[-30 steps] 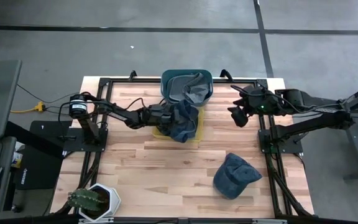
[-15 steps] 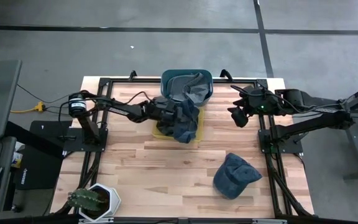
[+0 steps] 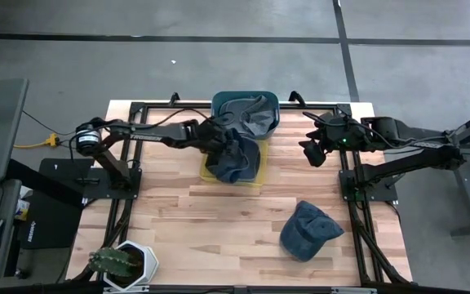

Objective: Pick & Place hat
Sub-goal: Put the left blue cap into the yellow bin

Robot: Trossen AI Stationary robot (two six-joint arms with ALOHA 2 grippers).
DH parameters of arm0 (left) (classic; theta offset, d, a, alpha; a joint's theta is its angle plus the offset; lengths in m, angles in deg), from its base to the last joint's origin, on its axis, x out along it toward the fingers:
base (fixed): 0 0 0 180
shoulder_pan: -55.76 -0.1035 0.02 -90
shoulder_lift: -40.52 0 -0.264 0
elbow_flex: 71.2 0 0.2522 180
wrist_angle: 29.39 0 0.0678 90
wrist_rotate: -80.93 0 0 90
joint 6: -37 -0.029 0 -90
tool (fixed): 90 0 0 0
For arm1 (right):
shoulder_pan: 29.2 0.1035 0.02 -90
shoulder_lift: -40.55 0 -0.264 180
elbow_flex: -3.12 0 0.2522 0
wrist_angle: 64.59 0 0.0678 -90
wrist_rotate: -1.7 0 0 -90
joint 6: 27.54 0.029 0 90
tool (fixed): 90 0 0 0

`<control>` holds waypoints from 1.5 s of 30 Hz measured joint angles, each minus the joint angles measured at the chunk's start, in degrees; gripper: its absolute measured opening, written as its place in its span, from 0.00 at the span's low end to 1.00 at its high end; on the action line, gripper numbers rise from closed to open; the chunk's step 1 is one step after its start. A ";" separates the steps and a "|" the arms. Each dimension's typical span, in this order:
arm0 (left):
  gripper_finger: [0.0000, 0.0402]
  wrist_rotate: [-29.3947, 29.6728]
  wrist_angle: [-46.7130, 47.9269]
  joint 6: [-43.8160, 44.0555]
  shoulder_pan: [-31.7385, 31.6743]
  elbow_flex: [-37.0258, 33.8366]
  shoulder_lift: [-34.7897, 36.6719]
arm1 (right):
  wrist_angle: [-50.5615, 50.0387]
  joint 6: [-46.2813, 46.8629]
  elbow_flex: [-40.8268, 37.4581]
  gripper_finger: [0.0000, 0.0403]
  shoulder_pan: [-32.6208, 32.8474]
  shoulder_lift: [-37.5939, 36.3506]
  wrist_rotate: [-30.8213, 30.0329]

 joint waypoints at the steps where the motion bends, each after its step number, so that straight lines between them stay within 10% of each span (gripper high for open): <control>1: 0.64 1.36 3.29 -1.10 0.00 0.84 0.13 | 0.00 0.00 0.00 0.49 0.02 0.00 -0.04; 14: 0.64 16.40 34.62 -12.54 0.11 15.09 0.76 | -0.07 0.00 0.00 0.49 0.00 0.00 -0.24; 21: 0.64 5.72 43.85 -19.36 0.73 21.15 0.74 | -0.11 0.00 0.00 0.49 0.01 0.00 -0.46; 27: 0.64 -1.08 43.21 -18.93 5.08 21.19 0.72 | -0.11 0.02 0.00 0.49 0.02 0.00 -0.90; 45: 0.64 5.32 39.19 -14.36 18.45 21.14 0.70 | -0.15 -0.01 0.00 0.49 0.01 0.00 -1.97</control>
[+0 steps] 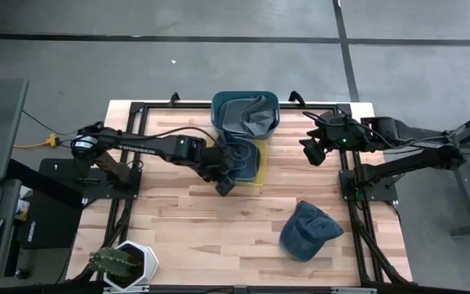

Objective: Pick & Place hat
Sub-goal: Put the left blue cap into the yellow bin

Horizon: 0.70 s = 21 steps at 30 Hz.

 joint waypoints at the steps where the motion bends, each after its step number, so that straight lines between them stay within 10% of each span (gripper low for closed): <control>1: 0.64 -0.31 -0.95 0.13 0.39 0.00 0.00 | 0.00 0.01 0.00 0.49 -0.01 0.00 0.00; 21: 0.64 -0.11 -4.94 -3.18 -2.26 -0.09 -7.41 | 0.12 0.18 0.00 0.49 0.00 0.00 0.46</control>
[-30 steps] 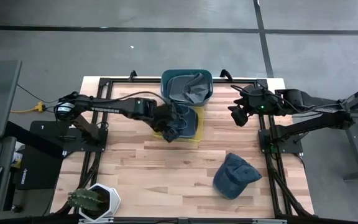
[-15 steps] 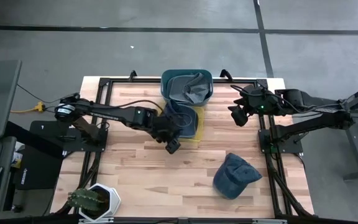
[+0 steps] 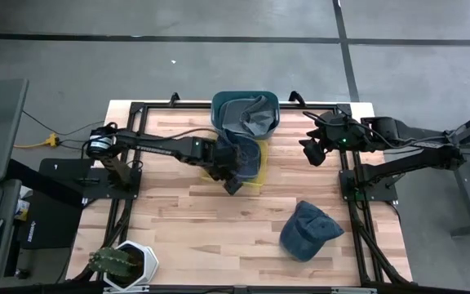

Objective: Pick & Place hat
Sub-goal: Put the left blue cap into the yellow bin

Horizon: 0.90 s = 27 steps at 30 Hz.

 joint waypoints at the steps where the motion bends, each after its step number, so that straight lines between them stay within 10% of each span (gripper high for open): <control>1: 0.64 0.08 0.02 -0.72 -0.76 0.00 -0.05 | 0.01 0.00 0.00 0.49 -0.01 0.00 0.00; 27: 0.64 -7.56 10.85 -7.37 -3.72 9.03 -5.14 | -0.88 1.29 -0.02 0.49 0.01 0.02 0.20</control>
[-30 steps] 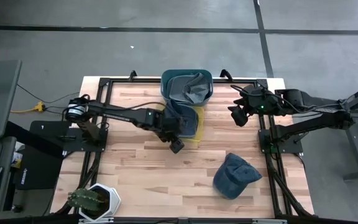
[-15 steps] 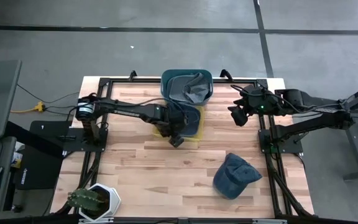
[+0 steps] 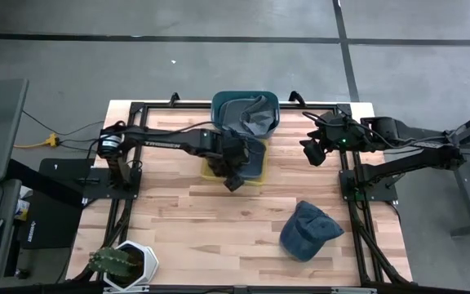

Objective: Pick & Place hat
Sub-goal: Put the left blue cap into the yellow bin

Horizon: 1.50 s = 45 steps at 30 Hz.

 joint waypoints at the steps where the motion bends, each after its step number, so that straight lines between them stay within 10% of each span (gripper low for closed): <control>1: 0.64 -0.92 1.18 -0.02 0.00 1.53 0.02 | 0.00 0.02 0.00 0.49 -0.01 0.00 0.00; 7: 0.64 -3.99 7.15 -0.43 0.00 7.02 0.07 | 0.00 -0.17 0.00 0.49 -0.02 0.00 0.00; 17: 0.64 23.66 4.78 -1.98 -3.90 12.67 0.07 | 0.03 -1.02 0.00 0.49 0.00 0.00 -1.00; 30: 0.64 17.86 -0.97 -6.83 -15.64 11.19 -5.93 | 0.06 0.78 0.00 0.49 0.00 0.00 -0.87; 45: 0.64 13.93 0.57 -10.52 -14.58 11.21 -11.10 | 0.03 4.08 0.00 0.49 -0.02 0.00 -1.22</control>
